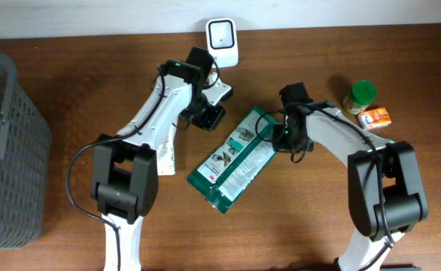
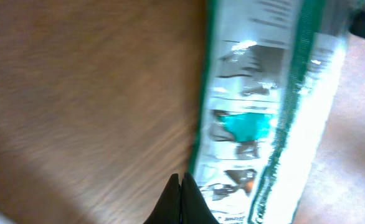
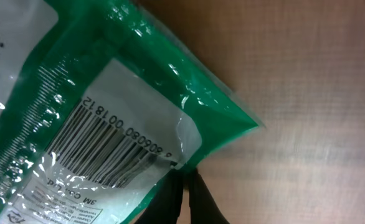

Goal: Scan the item barcode

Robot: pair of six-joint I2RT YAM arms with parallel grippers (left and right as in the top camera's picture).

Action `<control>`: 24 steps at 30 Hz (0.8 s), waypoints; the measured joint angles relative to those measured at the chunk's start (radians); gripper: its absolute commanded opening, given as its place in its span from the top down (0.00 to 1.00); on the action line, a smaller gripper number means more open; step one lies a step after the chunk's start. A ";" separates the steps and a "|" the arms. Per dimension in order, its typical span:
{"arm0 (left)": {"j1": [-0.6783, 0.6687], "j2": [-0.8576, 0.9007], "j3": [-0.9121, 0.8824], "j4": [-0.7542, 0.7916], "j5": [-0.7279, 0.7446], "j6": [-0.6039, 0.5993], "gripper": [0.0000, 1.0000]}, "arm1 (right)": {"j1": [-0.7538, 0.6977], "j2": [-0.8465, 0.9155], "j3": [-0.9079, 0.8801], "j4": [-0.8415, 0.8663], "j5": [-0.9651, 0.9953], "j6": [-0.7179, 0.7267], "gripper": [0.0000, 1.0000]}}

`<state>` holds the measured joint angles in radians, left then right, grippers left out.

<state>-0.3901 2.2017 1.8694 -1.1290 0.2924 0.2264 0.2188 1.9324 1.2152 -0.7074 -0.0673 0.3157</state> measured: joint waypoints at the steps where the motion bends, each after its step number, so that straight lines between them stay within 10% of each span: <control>1: -0.010 0.000 -0.003 -0.008 0.019 0.002 1.00 | -0.010 0.000 0.000 0.026 -0.005 -0.027 0.95; 24: -0.030 0.000 -0.010 -0.033 0.018 0.002 1.00 | -0.074 0.024 0.001 0.141 -0.227 -0.128 0.90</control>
<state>-0.4202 2.2017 1.8595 -1.1618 0.3099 0.2279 0.1444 1.9564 1.2163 -0.5663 -0.2947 0.1879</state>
